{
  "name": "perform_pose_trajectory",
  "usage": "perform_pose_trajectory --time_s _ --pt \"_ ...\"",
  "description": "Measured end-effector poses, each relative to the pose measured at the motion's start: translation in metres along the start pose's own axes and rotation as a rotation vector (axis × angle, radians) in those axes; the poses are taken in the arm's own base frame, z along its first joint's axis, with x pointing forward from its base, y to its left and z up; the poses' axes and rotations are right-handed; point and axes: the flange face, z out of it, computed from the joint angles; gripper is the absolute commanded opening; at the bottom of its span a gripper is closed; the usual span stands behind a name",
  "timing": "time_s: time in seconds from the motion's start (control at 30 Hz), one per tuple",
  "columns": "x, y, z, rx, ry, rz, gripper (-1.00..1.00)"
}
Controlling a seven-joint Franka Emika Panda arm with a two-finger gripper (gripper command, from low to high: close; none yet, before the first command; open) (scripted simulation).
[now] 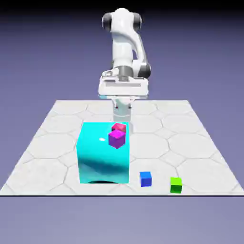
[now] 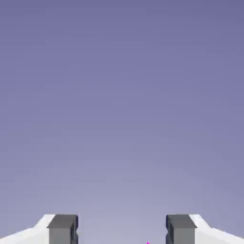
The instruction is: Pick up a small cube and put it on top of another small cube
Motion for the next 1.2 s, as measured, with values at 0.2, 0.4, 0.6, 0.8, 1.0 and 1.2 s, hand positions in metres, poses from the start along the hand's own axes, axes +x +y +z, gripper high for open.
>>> perform_pose_trajectory --time_s 0.2,0.4,0.6,0.8,1.0,1.2 --pt "0.001 -0.027 0.061 -0.179 -0.187 -0.018 0.00" --pt "-0.010 -0.046 0.125 -0.356 -0.373 -0.032 0.00" --pt "-0.030 -0.055 0.187 -0.533 -0.555 -0.040 0.00" --pt "-0.057 -0.056 0.245 -0.707 -0.735 -0.044 0.00" --pt "-0.089 -0.049 0.296 -0.877 -0.913 -0.046 0.00" --pt "-0.122 -0.034 0.339 -1.043 -1.090 -0.046 0.00"
